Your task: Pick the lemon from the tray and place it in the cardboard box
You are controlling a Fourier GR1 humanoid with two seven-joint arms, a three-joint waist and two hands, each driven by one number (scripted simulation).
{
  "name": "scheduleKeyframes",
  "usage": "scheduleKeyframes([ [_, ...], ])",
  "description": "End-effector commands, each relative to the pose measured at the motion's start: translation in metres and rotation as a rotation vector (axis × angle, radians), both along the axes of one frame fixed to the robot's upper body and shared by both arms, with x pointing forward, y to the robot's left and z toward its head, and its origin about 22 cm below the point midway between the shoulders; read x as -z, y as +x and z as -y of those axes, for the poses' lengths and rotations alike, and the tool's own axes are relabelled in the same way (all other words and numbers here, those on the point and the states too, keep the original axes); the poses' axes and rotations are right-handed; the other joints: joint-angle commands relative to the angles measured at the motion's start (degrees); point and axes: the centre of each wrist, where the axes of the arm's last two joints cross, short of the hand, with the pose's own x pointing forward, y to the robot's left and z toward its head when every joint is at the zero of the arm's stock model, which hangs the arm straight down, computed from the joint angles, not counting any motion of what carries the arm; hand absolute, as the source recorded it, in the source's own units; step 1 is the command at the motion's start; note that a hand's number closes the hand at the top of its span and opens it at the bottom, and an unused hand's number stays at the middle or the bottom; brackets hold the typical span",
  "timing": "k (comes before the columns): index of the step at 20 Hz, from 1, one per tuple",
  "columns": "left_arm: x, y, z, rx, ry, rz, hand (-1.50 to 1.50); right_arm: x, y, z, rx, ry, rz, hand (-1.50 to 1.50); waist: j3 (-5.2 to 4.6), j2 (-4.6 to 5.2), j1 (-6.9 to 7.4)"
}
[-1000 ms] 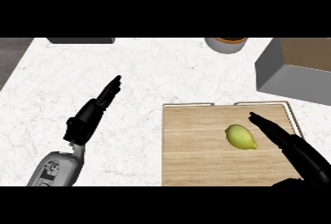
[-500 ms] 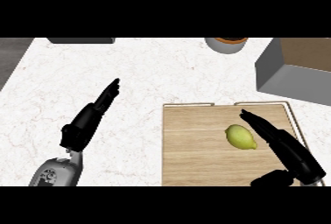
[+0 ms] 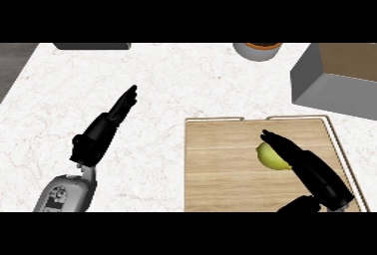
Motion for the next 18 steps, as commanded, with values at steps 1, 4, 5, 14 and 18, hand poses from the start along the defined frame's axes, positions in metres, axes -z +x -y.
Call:
scheduleKeyframes([
  [1, -0.016, -0.006, 0.010, 0.017, -0.014, 0.000, 0.00, 0.011, 0.001, 0.005, -0.004, -0.037, -0.029, -1.50, 0.01, -0.02, 0.07],
  [4, 0.003, 0.004, -0.014, -0.005, -0.005, 0.004, 0.00, 0.019, 0.018, 0.016, 0.000, -0.022, -0.007, -1.50, 0.01, 0.05, 0.14],
  [5, -0.007, -0.001, -0.004, 0.008, 0.008, 0.002, 0.00, 0.029, 0.014, -0.004, -0.009, -0.038, -0.019, -1.50, 0.01, 0.02, 0.16],
  [14, -0.012, 0.000, 0.002, -0.003, 0.003, -0.005, 0.00, 0.043, 0.013, -0.006, 0.017, -0.126, -0.011, -1.50, 0.01, 0.01, 0.08],
  [18, -0.001, -0.009, -0.005, 0.018, -0.003, -0.017, 0.00, 0.049, 0.021, -0.007, -0.012, -0.087, -0.012, 1.50, 0.02, 0.02, 0.25],
])
